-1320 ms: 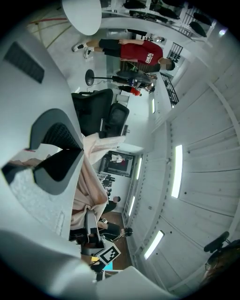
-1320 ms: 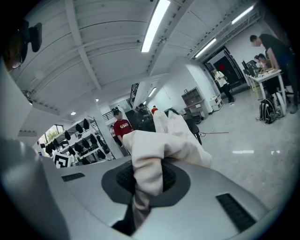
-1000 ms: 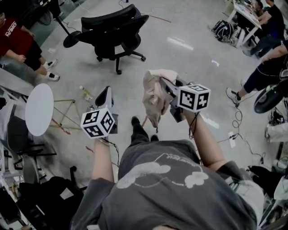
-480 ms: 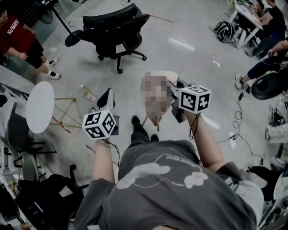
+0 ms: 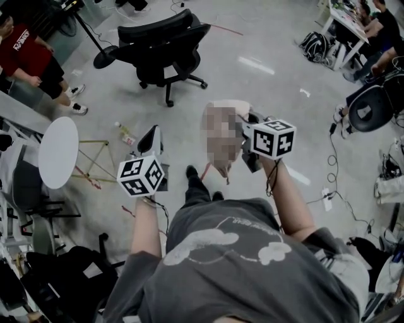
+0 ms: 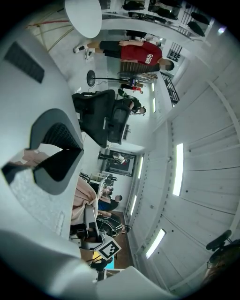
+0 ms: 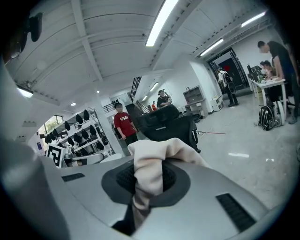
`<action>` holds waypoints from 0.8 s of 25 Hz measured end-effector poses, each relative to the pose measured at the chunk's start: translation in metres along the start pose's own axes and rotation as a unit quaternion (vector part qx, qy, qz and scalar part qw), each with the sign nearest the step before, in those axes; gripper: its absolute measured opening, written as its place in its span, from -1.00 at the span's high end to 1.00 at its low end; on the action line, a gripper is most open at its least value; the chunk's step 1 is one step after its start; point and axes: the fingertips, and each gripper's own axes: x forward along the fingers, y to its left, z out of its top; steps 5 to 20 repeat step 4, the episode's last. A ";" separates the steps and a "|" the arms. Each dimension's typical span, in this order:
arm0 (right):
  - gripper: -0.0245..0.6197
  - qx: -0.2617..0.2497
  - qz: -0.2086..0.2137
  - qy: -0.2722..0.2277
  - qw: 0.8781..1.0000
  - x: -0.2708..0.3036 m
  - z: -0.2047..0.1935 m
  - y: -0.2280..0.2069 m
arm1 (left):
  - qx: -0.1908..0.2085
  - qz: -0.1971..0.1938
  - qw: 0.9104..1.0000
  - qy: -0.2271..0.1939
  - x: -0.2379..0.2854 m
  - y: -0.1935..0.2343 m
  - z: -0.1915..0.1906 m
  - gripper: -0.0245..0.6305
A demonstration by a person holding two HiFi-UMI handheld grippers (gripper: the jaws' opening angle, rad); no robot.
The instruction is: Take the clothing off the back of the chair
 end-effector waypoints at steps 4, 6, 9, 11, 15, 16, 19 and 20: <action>0.88 0.003 -0.005 -0.003 1.000 -0.002 0.004 -0.006 | 0.002 -0.003 1.000 0.002 0.004 -0.004 0.001 0.93; 0.88 0.003 -0.005 -0.003 1.000 -0.002 0.004 -0.006 | 0.002 -0.003 1.000 0.002 0.004 -0.004 0.001 0.93; 0.88 0.003 -0.005 -0.003 1.000 -0.002 0.004 -0.006 | 0.002 -0.003 1.000 0.002 0.004 -0.004 0.001 0.93; 0.88 0.003 -0.005 -0.003 1.000 -0.002 0.004 -0.006 | 0.002 -0.003 1.000 0.002 0.004 -0.004 0.001 0.93; 0.88 0.003 -0.005 -0.003 1.000 -0.002 0.004 -0.006 | 0.002 -0.003 1.000 0.002 0.004 -0.004 0.001 0.93; 0.88 0.003 -0.005 -0.003 1.000 -0.002 0.004 -0.006 | 0.002 -0.003 1.000 0.002 0.004 -0.004 0.001 0.93; 0.88 0.003 -0.005 -0.003 1.000 -0.002 0.004 -0.006 | 0.002 -0.003 1.000 0.002 0.004 -0.004 0.001 0.93; 0.88 0.003 -0.005 -0.003 1.000 -0.002 0.004 -0.006 | 0.002 -0.003 1.000 0.002 0.004 -0.004 0.001 0.93</action>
